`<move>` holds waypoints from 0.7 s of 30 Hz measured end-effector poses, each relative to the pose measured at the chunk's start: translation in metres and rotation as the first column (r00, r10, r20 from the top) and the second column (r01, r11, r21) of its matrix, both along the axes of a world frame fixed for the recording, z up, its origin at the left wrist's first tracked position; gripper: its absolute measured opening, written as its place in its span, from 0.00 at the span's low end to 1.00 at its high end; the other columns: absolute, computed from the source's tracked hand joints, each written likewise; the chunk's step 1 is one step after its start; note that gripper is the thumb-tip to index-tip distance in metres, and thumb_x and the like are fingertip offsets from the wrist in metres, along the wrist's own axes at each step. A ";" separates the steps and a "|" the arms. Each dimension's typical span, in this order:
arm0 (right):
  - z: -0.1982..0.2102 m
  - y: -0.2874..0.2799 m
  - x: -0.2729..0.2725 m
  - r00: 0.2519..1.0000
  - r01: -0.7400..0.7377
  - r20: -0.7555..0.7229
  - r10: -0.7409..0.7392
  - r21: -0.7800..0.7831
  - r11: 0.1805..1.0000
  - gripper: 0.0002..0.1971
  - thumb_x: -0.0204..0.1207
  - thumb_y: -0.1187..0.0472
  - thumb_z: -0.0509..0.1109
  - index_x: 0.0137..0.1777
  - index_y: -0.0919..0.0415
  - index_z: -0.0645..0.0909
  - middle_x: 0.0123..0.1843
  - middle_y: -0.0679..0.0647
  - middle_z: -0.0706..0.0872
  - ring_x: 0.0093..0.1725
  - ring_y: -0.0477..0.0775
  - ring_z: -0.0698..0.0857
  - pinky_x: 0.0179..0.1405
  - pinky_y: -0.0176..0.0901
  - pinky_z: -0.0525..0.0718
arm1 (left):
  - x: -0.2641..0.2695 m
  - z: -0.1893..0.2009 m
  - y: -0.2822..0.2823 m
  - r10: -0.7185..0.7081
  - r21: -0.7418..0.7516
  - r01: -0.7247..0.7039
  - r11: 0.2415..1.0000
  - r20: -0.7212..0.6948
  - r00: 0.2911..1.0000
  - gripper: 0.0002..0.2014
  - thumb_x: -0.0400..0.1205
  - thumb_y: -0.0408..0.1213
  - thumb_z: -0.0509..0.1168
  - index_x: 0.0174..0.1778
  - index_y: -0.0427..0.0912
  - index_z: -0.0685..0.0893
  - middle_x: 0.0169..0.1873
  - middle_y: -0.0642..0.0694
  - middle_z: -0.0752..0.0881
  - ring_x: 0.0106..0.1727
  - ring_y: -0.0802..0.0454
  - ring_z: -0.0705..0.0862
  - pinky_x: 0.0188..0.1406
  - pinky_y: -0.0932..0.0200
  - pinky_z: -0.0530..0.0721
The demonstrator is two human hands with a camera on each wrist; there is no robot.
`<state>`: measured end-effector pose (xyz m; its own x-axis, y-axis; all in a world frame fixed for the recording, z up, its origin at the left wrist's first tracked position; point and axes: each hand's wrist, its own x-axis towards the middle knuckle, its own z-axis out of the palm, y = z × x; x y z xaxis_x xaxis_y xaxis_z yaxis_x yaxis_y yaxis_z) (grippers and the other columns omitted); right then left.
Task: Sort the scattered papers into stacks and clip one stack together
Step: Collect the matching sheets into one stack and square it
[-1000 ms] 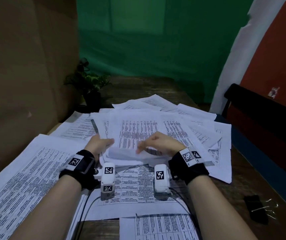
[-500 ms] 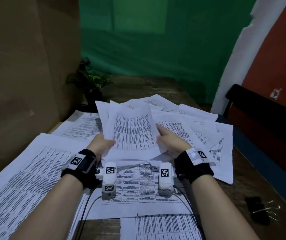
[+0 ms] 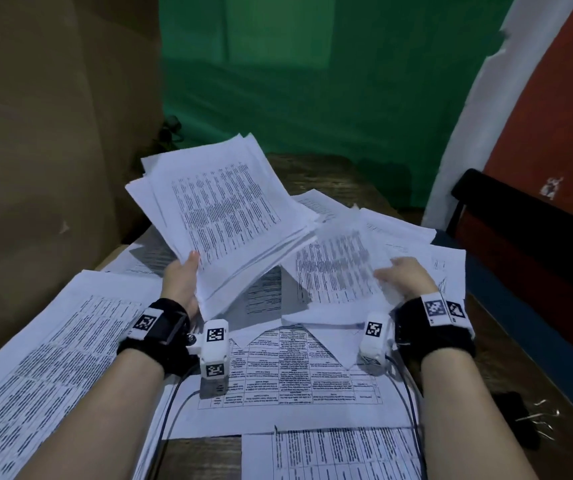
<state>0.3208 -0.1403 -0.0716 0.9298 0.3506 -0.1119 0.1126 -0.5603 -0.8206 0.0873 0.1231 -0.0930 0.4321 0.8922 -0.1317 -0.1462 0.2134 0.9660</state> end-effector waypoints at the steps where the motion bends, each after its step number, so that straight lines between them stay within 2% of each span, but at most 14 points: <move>1: 0.000 0.000 0.002 0.997 0.051 0.046 -0.057 0.111 0.992 0.12 0.79 0.62 0.68 0.59 0.68 0.82 0.60 0.63 0.86 0.50 0.60 0.85 0.49 0.47 0.83 | 0.001 0.000 -0.001 -0.007 0.006 0.007 1.000 -0.006 1.000 0.15 0.88 0.39 0.58 0.64 0.33 0.80 0.58 0.37 0.86 0.57 0.38 0.85 0.62 0.41 0.81; 2: 0.002 -0.001 0.004 0.987 0.106 0.099 -0.127 0.191 0.976 0.14 0.81 0.60 0.66 0.62 0.69 0.82 0.59 0.63 0.86 0.53 0.60 0.84 0.51 0.47 0.81 | 0.002 0.000 -0.002 -0.021 0.018 0.021 1.000 -0.018 1.000 0.14 0.88 0.39 0.58 0.63 0.35 0.80 0.57 0.37 0.86 0.55 0.39 0.85 0.59 0.43 0.83; 4: 0.007 -0.006 0.004 0.952 0.210 0.158 -0.262 0.286 0.935 0.18 0.85 0.59 0.61 0.67 0.71 0.79 0.59 0.64 0.83 0.57 0.60 0.81 0.50 0.42 0.73 | 0.006 0.000 -0.005 -0.066 0.063 0.071 0.995 -0.086 0.994 0.12 0.88 0.39 0.57 0.61 0.37 0.80 0.50 0.40 0.86 0.47 0.42 0.85 0.43 0.53 0.83; 6: 0.007 -0.010 0.011 0.928 0.273 0.143 -0.343 0.364 0.890 0.19 0.86 0.59 0.60 0.70 0.72 0.77 0.68 0.67 0.81 0.66 0.64 0.79 0.56 0.45 0.74 | 0.008 0.001 -0.007 -0.090 0.118 0.116 0.986 -0.204 0.975 0.12 0.88 0.40 0.57 0.58 0.36 0.78 0.40 0.41 0.83 0.37 0.45 0.81 0.32 0.58 0.75; 9: 0.007 -0.017 0.015 0.869 0.417 0.071 -0.489 0.426 0.803 0.18 0.87 0.62 0.58 0.69 0.75 0.77 0.71 0.69 0.79 0.69 0.67 0.78 0.58 0.47 0.75 | 0.009 -0.002 -0.004 -0.064 0.182 0.147 0.972 -0.397 0.916 0.12 0.88 0.39 0.55 0.50 0.33 0.76 0.29 0.42 0.73 0.28 0.47 0.70 0.27 0.56 0.64; 12: 0.004 -0.024 0.020 0.814 0.515 -0.015 -0.581 0.481 0.710 0.19 0.86 0.65 0.57 0.73 0.75 0.74 0.73 0.69 0.77 0.71 0.67 0.77 0.64 0.48 0.74 | 0.009 -0.005 -0.002 -0.086 0.174 0.194 0.966 -0.487 0.869 0.10 0.88 0.36 0.54 0.45 0.33 0.72 0.25 0.43 0.66 0.26 0.47 0.65 0.26 0.54 0.59; 14: 0.002 -0.019 0.017 0.851 0.486 -0.027 -0.524 0.419 0.767 0.20 0.86 0.63 0.58 0.72 0.76 0.73 0.71 0.70 0.79 0.70 0.69 0.78 0.66 0.51 0.75 | 0.009 -0.006 -0.001 -0.091 0.152 0.188 0.970 -0.491 0.866 0.07 0.87 0.35 0.55 0.47 0.34 0.71 0.24 0.43 0.66 0.25 0.47 0.64 0.24 0.56 0.57; 16: 0.001 -0.007 0.009 0.918 0.382 -0.037 -0.395 0.354 0.854 0.20 0.84 0.63 0.60 0.70 0.77 0.74 0.68 0.71 0.81 0.67 0.72 0.79 0.64 0.55 0.78 | 0.011 -0.006 -0.001 -0.088 0.111 0.156 0.981 -0.464 0.881 0.08 0.87 0.35 0.54 0.48 0.33 0.71 0.24 0.43 0.65 0.24 0.46 0.64 0.24 0.56 0.58; 18: 0.001 0.007 -0.004 0.972 0.235 -0.116 -0.205 0.432 0.871 0.16 0.83 0.68 0.62 0.67 0.76 0.75 0.62 0.68 0.83 0.54 0.70 0.85 0.49 0.52 0.84 | 0.013 -0.007 -0.001 -0.113 0.048 0.142 0.989 -0.389 0.914 0.10 0.86 0.35 0.55 0.50 0.30 0.73 0.27 0.40 0.66 0.26 0.45 0.67 0.28 0.56 0.64; 19: 0.001 0.015 -0.012 0.979 0.173 -0.181 -0.095 0.485 0.857 0.14 0.82 0.71 0.63 0.65 0.73 0.76 0.56 0.64 0.85 0.43 0.64 0.87 0.39 0.46 0.86 | 0.013 -0.007 -0.002 -0.119 0.038 0.142 0.989 -0.353 0.928 0.11 0.86 0.35 0.55 0.52 0.29 0.75 0.29 0.39 0.69 0.29 0.44 0.71 0.31 0.56 0.69; 21: 0.003 0.029 -0.029 0.943 0.069 -0.311 0.114 0.522 0.850 0.09 0.82 0.73 0.62 0.61 0.71 0.77 0.40 0.60 0.89 0.29 0.55 0.87 0.23 0.40 0.85 | 0.011 -0.003 -0.009 -0.167 -0.018 0.169 0.985 -0.274 0.947 0.09 0.86 0.33 0.54 0.53 0.31 0.77 0.35 0.35 0.80 0.36 0.39 0.82 0.39 0.51 0.82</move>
<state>0.2917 -0.1112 -0.0688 0.8652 0.4619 -0.1951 -0.1987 -0.0415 -0.9792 0.0983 0.1140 -0.0959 0.5241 0.8107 -0.2610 0.1614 0.2064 0.9651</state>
